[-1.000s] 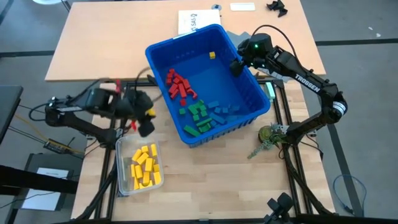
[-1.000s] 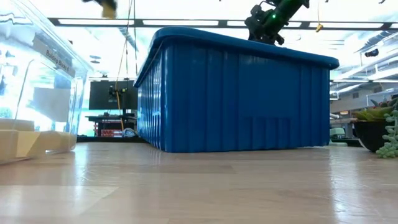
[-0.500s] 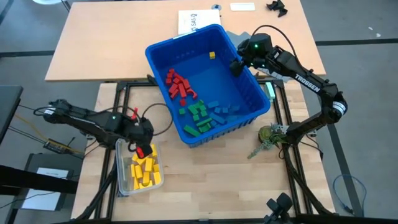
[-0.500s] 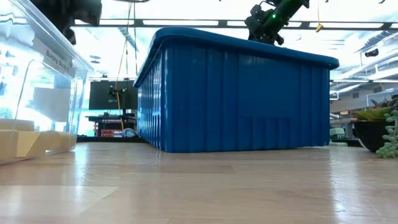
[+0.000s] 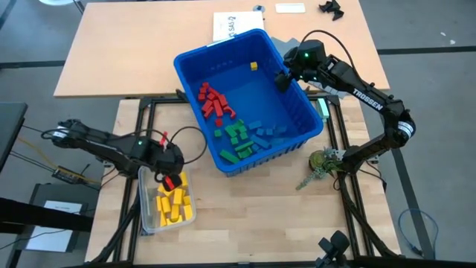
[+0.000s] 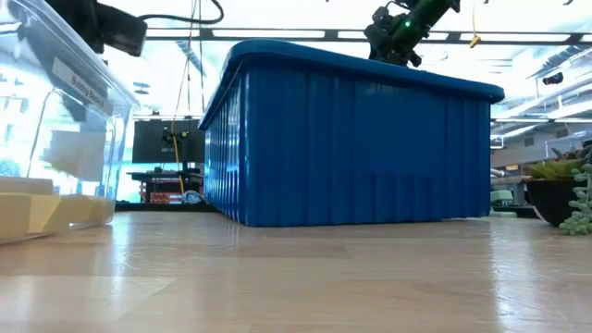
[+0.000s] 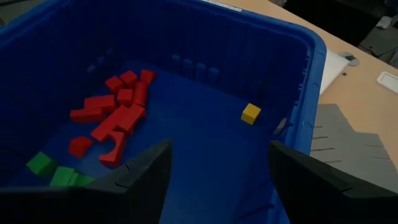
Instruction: Sort Items/Unsort Items
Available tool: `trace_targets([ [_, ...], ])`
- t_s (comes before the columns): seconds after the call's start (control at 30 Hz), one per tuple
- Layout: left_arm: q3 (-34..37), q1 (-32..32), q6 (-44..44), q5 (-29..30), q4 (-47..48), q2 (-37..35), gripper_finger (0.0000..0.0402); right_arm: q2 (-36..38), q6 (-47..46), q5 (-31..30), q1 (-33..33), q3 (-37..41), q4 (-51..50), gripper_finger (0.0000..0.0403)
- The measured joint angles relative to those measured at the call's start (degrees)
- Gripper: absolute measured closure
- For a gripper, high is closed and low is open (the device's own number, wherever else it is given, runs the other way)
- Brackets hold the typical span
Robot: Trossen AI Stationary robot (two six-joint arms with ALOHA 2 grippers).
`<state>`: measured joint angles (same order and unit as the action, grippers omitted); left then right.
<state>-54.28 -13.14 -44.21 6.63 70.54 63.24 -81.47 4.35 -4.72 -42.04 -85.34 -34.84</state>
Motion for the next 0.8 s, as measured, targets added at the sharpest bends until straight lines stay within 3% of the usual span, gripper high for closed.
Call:
trace_targets([
  [0.2,-7.6,0.4,0.6,4.1,3.5,0.0,0.0106,0.0,0.9,0.0,0.0,0.0,0.0,0.0142],
  [0.4,-16.2,0.6,1.8,16.1,2.1,0.0,0.0109,0.0,2.2,0.0,0.0,0.0,0.1,0.0142],
  [0.53,-17.5,3.3,5.3,24.1,-4.0,0.0,0.0115,0.0,3.1,0.0,0.0,0.0,0.4,0.0142],
  [0.8,-17.5,16.5,19.0,20.0,-16.9,3.5,0.0118,0.0,4.7,0.0,-0.4,0.0,1.9,0.0142],
])
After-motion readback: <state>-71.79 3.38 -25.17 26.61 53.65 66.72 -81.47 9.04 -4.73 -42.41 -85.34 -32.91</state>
